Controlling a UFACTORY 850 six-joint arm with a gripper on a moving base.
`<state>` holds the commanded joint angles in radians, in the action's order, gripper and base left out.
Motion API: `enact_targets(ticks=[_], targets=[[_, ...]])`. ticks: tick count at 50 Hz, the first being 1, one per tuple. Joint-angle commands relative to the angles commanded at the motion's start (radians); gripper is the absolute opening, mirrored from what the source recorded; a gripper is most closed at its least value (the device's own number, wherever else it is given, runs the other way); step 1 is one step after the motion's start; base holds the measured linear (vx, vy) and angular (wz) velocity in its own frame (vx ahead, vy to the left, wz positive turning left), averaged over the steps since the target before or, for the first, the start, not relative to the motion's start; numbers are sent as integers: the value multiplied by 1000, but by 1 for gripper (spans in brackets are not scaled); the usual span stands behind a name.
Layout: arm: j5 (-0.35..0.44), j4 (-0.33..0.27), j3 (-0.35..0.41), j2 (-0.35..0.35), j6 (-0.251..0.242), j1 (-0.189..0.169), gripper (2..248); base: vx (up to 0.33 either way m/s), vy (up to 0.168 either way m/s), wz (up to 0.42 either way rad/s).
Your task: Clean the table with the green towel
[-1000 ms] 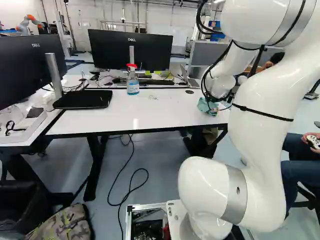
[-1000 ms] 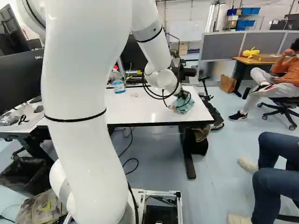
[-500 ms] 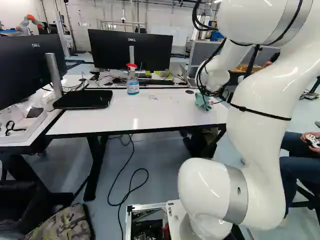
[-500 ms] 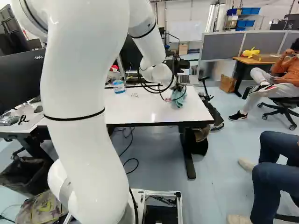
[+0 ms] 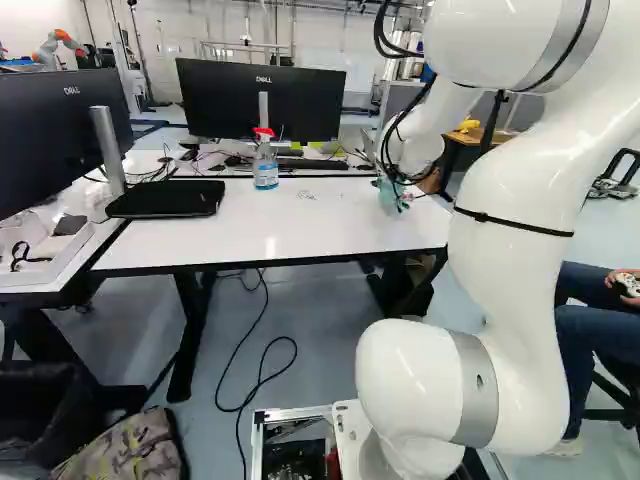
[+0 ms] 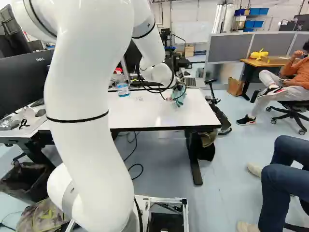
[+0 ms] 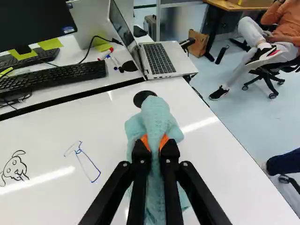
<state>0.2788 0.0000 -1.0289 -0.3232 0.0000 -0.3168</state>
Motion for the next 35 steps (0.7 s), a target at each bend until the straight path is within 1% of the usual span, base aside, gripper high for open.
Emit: enact_targets(ticks=[28, 35], targets=[[6, 0, -61, -51, 0, 81, 37, 0, 0, 0], [18, 0, -81, -67, 0, 100, 37, 0, 0, 0]])
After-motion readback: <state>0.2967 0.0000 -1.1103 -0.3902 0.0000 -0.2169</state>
